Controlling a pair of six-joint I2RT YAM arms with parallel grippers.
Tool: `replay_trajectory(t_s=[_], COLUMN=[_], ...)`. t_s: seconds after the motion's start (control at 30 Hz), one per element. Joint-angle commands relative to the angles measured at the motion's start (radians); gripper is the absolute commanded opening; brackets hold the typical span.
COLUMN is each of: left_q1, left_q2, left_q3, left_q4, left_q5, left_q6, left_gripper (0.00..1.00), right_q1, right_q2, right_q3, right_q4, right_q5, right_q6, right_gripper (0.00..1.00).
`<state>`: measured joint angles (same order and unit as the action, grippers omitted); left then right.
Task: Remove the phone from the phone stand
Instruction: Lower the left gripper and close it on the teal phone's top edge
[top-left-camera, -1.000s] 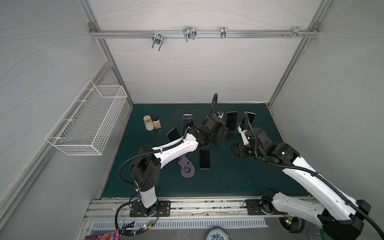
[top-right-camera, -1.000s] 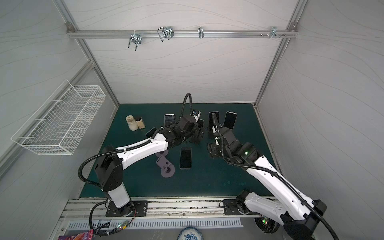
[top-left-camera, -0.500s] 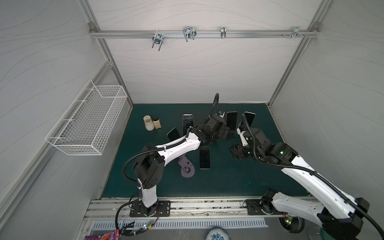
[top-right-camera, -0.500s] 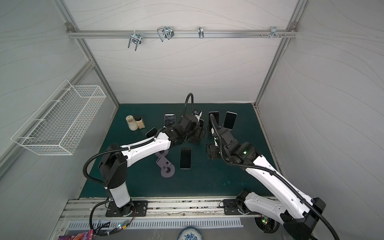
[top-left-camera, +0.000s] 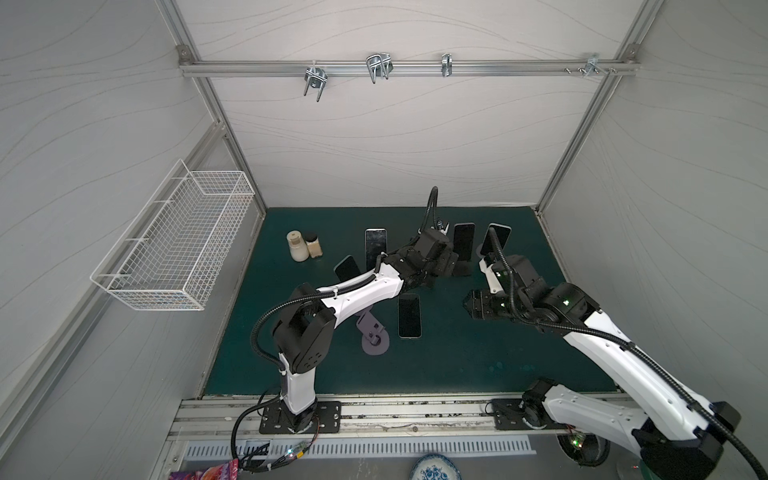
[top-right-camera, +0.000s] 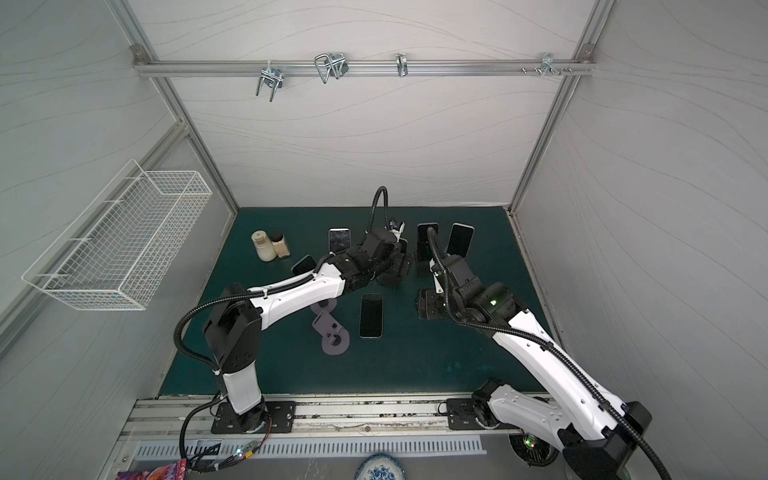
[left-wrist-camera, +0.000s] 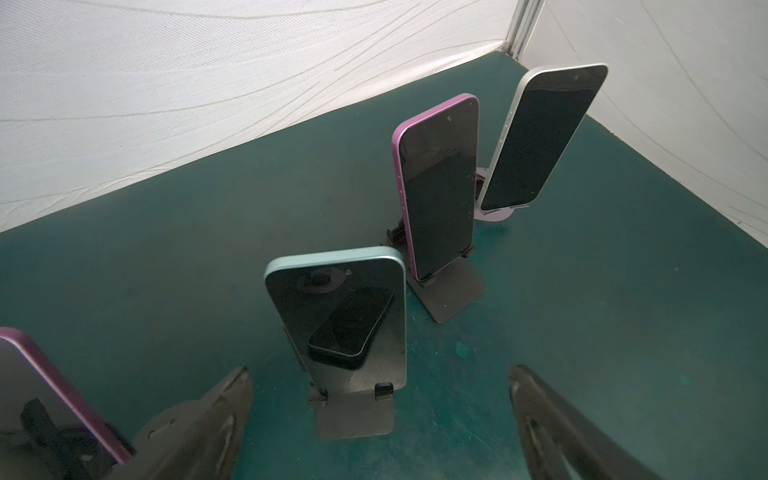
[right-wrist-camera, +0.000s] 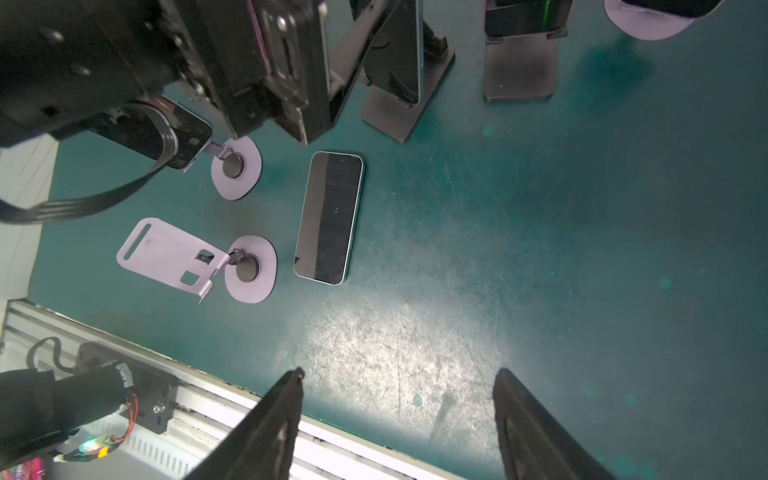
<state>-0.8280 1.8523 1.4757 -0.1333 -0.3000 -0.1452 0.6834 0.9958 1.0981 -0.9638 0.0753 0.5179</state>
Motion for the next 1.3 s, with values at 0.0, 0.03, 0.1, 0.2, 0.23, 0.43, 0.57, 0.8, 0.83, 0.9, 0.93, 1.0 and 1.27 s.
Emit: replay_trajectory(t_s=[0.0,0.03,0.1,0.2,0.23,0.43,0.57,0.8,0.83,0.9,0.93,1.0,1.27], left_q1=[0.003,0.003,0.004,0.010,0.015,0.042,0.045,0.056,0.058,0.061,0.061,0.062,0.069], left_q2=[0.029,0.035,0.046,0.060,0.061,0.083,0.102,0.141,0.145,0.150,0.155,0.161,0.185], left_q3=[0.067,0.071,0.075,0.088,0.092,0.114,0.136,0.156,0.156,0.157,0.159,0.159,0.155], left_q4=[0.067,0.072,0.083,0.082,0.080,0.065,0.055,0.045,0.044,0.048,0.048,0.048,0.047], left_q5=[-0.031,-0.030,-0.023,0.004,0.014,0.062,0.046,0.028,0.033,0.043,0.044,0.042,0.039], left_q6=[0.000,-0.001,0.006,0.017,0.014,-0.008,-0.013,-0.027,-0.030,-0.032,-0.029,-0.022,-0.022], left_gripper=[0.97,0.97,0.97,0.97,0.97,0.97,0.97,0.97,0.97,0.97,0.97,0.97,0.96], right_q1=[-0.015,-0.017,-0.021,-0.027,-0.028,-0.028,-0.029,-0.029,-0.029,-0.028,-0.030,-0.029,-0.028], right_q2=[-0.036,-0.044,-0.058,-0.085,-0.097,-0.105,-0.086,-0.057,-0.053,-0.052,-0.052,-0.051,-0.050], right_q3=[0.024,0.022,0.010,-0.011,-0.016,-0.001,0.039,0.072,0.074,0.068,0.062,0.049,0.034], right_q4=[-0.062,-0.068,-0.074,-0.082,-0.082,-0.076,-0.075,-0.044,-0.040,-0.031,-0.026,-0.020,-0.015], right_q5=[-0.048,-0.054,-0.063,-0.090,-0.101,-0.159,-0.165,-0.165,-0.167,-0.175,-0.177,-0.181,-0.180], right_q6=[0.039,0.040,0.046,0.063,0.068,0.071,0.048,0.027,0.027,0.031,0.031,0.032,0.031], right_gripper=[0.74,0.74,0.74,0.74,0.74,0.74,0.74,0.74,0.74,0.74,0.74,0.74,0.73])
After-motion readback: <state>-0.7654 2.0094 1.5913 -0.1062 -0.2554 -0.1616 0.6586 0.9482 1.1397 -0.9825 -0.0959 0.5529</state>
